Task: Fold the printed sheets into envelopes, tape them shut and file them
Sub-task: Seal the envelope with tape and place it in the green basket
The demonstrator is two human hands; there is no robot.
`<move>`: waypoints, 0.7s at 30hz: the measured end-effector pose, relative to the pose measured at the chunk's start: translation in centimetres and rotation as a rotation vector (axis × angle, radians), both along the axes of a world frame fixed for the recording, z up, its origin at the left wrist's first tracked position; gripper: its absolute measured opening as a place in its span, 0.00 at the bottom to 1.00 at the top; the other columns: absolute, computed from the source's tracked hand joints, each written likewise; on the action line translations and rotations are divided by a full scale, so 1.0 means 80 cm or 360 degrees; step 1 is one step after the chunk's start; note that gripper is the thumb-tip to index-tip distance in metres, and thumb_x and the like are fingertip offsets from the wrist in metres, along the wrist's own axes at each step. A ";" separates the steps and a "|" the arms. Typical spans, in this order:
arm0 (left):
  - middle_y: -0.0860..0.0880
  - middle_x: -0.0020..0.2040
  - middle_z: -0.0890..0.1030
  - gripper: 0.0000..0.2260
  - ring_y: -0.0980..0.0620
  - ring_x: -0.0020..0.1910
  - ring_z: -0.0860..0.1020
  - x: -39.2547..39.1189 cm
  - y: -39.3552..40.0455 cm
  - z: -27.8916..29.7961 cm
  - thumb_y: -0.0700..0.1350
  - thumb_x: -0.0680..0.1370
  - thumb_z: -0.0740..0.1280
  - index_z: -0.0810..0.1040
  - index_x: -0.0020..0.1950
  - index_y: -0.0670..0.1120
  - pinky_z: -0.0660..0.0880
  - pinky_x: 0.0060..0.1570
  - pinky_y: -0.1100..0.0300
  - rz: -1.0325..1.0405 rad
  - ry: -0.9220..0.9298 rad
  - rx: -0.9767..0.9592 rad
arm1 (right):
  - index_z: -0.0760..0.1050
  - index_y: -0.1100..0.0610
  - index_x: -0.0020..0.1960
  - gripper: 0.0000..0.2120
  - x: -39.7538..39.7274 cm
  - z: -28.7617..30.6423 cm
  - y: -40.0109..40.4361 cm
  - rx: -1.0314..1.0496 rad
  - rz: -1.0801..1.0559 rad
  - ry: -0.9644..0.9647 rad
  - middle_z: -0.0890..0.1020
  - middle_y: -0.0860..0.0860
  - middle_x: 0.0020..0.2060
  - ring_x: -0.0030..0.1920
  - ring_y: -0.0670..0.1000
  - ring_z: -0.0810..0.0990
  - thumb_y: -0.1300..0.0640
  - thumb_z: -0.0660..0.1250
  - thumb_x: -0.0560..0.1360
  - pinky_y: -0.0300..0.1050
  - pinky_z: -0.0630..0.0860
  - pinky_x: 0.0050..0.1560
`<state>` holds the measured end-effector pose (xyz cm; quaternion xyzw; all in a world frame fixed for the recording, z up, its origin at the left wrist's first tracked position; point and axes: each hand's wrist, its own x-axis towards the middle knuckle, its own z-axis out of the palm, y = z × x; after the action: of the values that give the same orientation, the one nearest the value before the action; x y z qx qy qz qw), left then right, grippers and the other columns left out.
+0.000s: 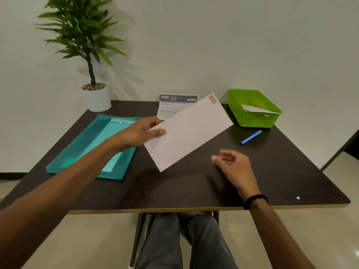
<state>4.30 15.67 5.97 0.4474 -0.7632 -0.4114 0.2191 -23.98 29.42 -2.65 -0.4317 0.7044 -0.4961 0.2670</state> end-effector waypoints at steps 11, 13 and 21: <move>0.50 0.61 0.82 0.12 0.52 0.56 0.83 -0.086 0.018 -0.035 0.51 0.83 0.67 0.73 0.66 0.52 0.80 0.48 0.59 0.0352 0.0876 -0.0005 | 0.81 0.61 0.58 0.13 0.048 0.054 -0.020 -0.0106 0.0401 -0.0576 0.89 0.55 0.46 0.48 0.55 0.89 0.58 0.77 0.76 0.49 0.85 0.53; 0.50 0.64 0.81 0.15 0.52 0.59 0.82 -0.101 0.019 -0.041 0.48 0.83 0.68 0.70 0.68 0.55 0.83 0.55 0.53 0.0291 0.0901 0.0087 | 0.81 0.61 0.57 0.09 0.037 0.059 -0.024 -0.0157 0.0302 -0.0628 0.89 0.56 0.46 0.47 0.56 0.89 0.62 0.74 0.78 0.47 0.86 0.50; 0.44 0.54 0.86 0.28 0.46 0.47 0.87 -0.159 0.028 -0.051 0.35 0.79 0.73 0.67 0.74 0.52 0.84 0.49 0.56 -0.0100 0.0727 0.0177 | 0.80 0.62 0.58 0.07 -0.055 0.067 -0.025 -0.0153 0.0112 -0.0363 0.89 0.56 0.45 0.45 0.54 0.89 0.65 0.72 0.80 0.44 0.85 0.44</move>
<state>-8.38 17.89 1.89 0.3302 -0.6835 -0.5501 0.3480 -28.39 27.39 2.74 -0.4093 0.6293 -0.5654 0.3417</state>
